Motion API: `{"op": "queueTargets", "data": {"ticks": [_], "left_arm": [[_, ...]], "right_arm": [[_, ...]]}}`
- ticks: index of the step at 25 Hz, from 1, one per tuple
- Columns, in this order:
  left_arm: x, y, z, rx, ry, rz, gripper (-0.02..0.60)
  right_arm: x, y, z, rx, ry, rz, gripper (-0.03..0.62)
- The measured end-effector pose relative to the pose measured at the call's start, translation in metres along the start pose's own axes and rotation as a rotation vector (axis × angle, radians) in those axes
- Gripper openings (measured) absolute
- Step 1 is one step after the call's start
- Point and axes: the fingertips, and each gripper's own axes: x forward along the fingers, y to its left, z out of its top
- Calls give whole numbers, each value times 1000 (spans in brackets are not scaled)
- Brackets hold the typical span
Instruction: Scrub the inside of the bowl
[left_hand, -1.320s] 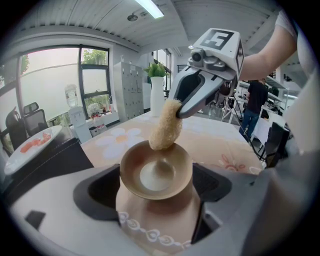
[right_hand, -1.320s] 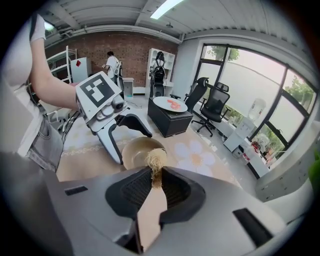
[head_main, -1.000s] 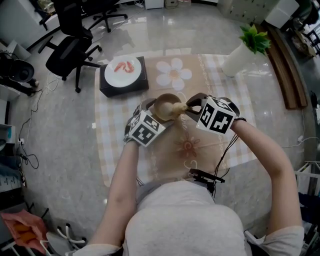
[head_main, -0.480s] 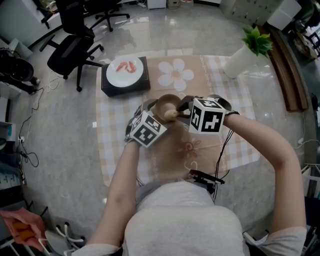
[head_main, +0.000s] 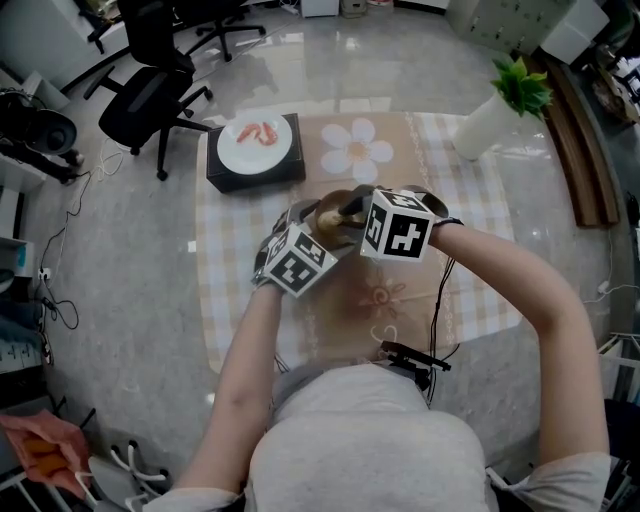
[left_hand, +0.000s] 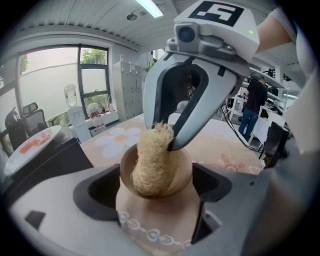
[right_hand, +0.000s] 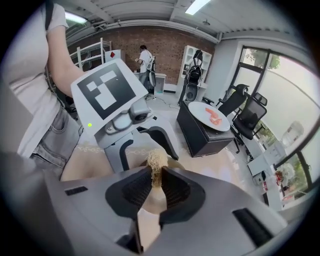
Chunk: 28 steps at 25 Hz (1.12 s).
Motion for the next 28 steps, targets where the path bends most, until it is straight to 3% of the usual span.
{"op": "queueTargets", "data": {"ticks": [7, 15, 28], "left_arm": [[0, 0, 0, -1, 3, -2, 430], [0, 0, 1, -5, 2, -4, 430], [0, 0, 0, -2, 5, -3, 430]], "right_arm": [[10, -32, -11, 135, 15, -59, 61], [13, -51, -24, 178, 47, -94, 61], [2, -48, -54, 230, 90, -55, 61]]}}
